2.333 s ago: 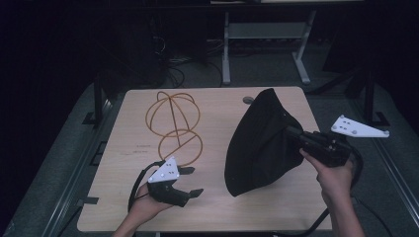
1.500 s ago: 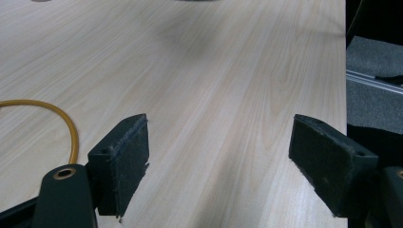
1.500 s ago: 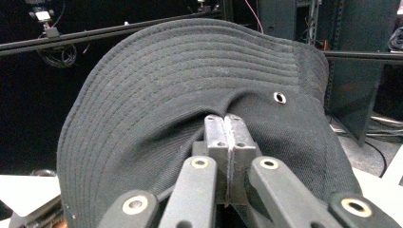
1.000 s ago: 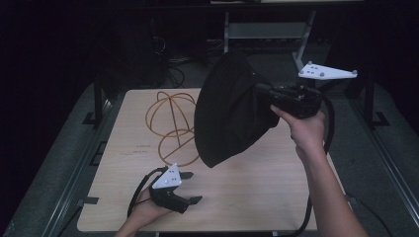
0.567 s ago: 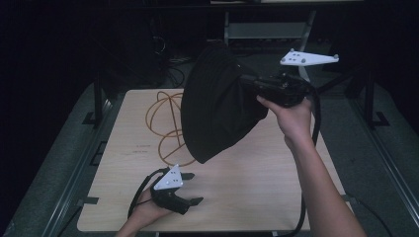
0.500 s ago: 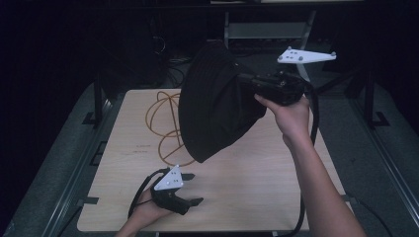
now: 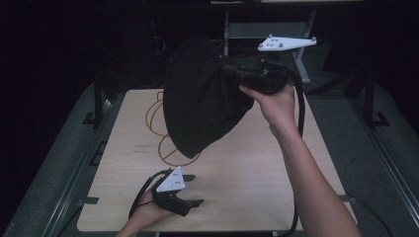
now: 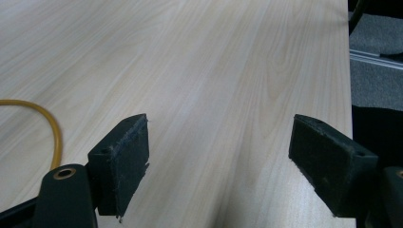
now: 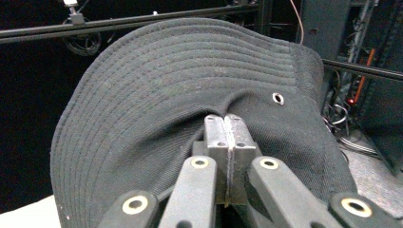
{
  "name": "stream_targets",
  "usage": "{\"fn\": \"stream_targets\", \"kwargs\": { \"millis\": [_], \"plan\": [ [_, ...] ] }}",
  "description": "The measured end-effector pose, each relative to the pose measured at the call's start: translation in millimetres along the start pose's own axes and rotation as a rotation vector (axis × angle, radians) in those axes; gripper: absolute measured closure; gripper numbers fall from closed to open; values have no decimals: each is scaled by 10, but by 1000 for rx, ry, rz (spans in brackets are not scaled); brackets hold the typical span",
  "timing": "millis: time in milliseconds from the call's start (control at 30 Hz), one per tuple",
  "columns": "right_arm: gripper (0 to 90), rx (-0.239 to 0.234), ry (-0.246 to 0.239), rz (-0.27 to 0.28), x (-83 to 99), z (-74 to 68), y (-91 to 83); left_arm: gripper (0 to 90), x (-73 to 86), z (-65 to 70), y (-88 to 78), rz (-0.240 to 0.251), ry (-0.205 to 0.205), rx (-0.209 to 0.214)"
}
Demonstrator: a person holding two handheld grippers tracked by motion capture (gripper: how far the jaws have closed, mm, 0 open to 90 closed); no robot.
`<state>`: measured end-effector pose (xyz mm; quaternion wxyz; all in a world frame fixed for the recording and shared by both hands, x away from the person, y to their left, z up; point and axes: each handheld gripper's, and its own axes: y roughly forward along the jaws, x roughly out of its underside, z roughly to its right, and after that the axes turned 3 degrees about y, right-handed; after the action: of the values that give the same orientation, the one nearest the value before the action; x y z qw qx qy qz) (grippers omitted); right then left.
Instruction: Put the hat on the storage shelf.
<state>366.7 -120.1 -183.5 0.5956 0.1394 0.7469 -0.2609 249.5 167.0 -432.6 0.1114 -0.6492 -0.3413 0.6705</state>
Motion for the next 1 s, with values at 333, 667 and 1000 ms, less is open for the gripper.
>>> {"fn": "stream_targets", "kwargs": {
  "millis": [333,667,1000],
  "plan": [
    [900,-28,-6,-11,-114,-37,219,208,14,-10,11,-5,2,5],
    [900,-40,-26,-33,-246,-100,407,208,26,-27,2,2,-15,4],
    [899,-57,-34,-71,-379,-124,629,208,31,-41,0,3,-17,6]
  ]
}}
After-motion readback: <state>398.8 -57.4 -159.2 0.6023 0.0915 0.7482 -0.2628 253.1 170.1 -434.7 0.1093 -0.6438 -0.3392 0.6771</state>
